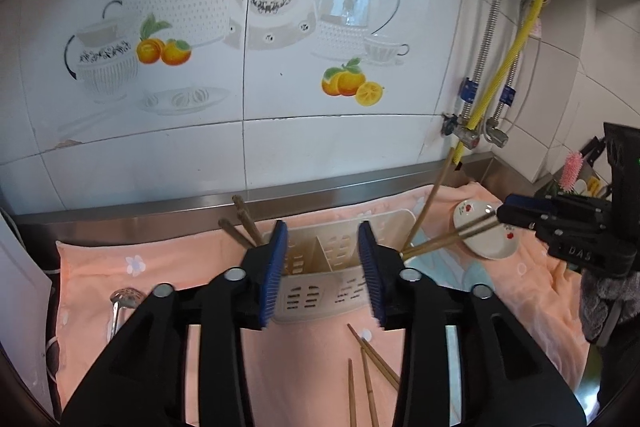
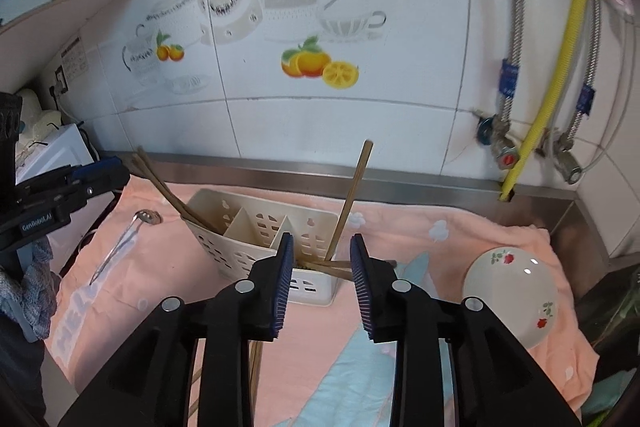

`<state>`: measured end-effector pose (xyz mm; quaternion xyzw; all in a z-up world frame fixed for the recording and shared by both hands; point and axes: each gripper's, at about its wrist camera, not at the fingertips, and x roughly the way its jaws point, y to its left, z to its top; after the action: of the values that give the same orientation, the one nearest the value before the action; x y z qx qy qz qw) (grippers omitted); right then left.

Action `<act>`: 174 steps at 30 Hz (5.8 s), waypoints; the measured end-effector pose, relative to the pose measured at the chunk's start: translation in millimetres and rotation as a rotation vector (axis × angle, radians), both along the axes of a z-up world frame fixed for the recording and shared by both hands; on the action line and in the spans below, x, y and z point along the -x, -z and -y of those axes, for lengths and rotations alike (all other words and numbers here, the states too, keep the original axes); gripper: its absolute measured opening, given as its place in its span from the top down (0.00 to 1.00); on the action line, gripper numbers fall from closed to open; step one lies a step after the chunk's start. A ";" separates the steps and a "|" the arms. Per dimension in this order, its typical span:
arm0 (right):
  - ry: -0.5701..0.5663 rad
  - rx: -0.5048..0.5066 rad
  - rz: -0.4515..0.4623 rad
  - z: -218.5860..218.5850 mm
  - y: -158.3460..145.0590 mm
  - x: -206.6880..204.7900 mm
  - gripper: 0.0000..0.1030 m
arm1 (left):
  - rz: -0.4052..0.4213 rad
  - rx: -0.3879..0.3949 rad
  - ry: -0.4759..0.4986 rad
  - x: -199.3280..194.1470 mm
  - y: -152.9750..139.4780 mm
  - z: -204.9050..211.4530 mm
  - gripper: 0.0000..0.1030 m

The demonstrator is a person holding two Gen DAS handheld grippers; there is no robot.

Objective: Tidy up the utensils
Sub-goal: 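Open the left tool over the holder while the right tool releases its chopstick, then move the left tool back to a chopstick while the right tool returns too, then close the left tool on a chopstick while the right tool grasps another, then lift the left tool's chopstick into the holder while the right tool inserts its own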

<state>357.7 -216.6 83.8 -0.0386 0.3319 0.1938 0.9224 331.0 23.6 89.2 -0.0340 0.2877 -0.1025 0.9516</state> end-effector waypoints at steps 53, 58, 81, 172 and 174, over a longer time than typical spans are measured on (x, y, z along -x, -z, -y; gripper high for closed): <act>-0.101 0.061 -0.130 -22.5 192.7 181.8 0.68 | -0.147 0.010 -0.078 160.6 137.6 -25.3 0.27; -0.086 0.043 -0.169 -24.2 207.3 175.1 0.77 | -0.166 0.005 -0.079 165.8 147.6 -25.4 0.27; -0.095 0.091 -0.218 -42.5 222.6 152.2 0.92 | -0.201 0.019 -0.073 173.8 165.4 -31.8 0.27; -0.116 -0.045 0.028 -12.1 43.3 101.3 0.94 | -0.143 -0.003 0.072 86.4 91.9 16.2 0.95; -0.114 -0.040 0.043 -11.1 29.0 92.6 0.94 | -0.136 -0.003 0.070 81.2 87.2 15.5 0.95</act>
<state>265.1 -205.6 54.9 -0.0431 0.3053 0.2516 0.9174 249.8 8.1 2.0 -0.0291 0.3528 -0.1328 0.9258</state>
